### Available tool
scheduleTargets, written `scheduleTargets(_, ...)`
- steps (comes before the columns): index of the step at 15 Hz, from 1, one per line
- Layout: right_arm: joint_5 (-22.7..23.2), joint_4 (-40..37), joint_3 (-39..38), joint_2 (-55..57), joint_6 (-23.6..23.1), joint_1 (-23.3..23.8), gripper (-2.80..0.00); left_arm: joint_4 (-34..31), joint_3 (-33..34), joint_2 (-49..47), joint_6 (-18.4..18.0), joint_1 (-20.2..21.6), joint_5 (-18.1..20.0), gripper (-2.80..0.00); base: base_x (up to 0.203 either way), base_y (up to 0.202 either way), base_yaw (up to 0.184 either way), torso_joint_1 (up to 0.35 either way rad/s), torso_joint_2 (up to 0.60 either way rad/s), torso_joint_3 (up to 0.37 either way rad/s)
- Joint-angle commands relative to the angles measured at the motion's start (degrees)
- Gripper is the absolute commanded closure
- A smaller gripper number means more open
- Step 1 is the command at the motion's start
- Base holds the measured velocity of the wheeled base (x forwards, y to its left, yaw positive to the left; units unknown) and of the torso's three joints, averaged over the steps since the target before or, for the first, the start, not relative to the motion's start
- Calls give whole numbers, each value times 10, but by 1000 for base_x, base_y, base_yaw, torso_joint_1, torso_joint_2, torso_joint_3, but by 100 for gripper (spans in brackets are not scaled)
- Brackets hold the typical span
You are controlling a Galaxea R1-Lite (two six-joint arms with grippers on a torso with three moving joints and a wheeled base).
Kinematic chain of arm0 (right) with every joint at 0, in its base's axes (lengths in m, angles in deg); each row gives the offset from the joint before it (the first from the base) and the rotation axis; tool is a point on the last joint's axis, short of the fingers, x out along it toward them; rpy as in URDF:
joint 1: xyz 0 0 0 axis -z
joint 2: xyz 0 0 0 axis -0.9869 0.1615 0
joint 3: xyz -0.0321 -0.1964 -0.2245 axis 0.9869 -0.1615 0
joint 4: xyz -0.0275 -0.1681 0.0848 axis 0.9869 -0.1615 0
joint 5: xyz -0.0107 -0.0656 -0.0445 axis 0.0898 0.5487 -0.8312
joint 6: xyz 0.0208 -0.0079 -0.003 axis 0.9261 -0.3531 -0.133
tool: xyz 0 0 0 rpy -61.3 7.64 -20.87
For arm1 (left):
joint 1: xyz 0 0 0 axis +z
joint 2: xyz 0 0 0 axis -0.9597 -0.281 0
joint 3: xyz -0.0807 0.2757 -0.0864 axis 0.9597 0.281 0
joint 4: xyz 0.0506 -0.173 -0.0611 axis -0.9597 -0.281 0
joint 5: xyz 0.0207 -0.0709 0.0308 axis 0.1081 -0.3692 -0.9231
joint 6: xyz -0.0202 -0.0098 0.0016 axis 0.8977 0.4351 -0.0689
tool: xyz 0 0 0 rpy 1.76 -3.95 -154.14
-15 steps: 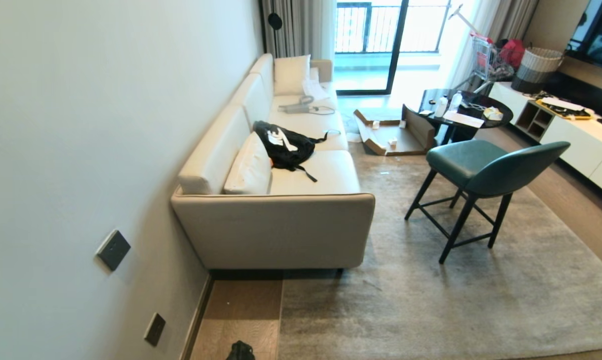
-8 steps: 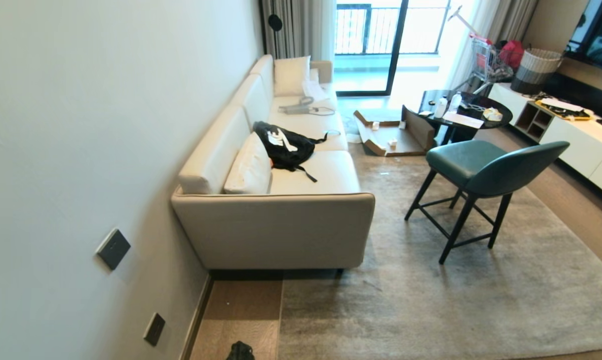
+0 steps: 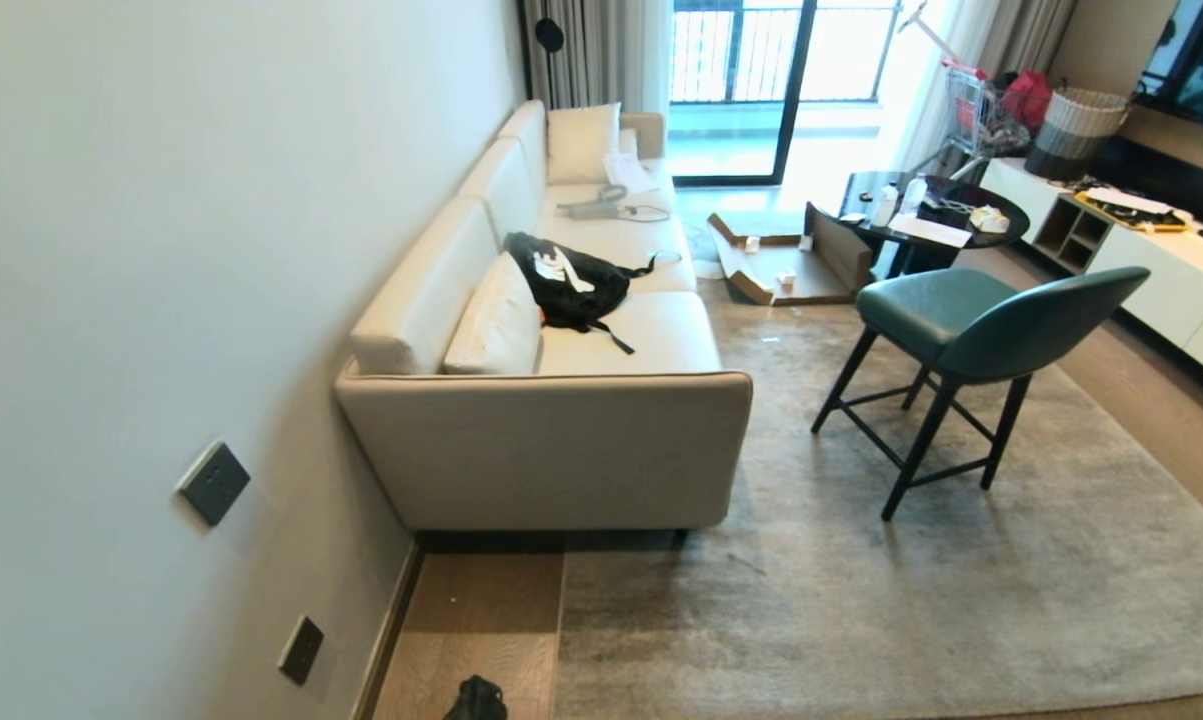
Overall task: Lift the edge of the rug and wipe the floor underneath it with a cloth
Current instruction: Pick up the rag
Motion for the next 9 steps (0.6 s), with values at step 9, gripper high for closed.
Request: scheduleTargets(9, 0, 0, 0, 1, 0, 0, 0, 0, 0, 0, 0, 0, 0, 0, 0, 0, 0, -136, 351, 216)
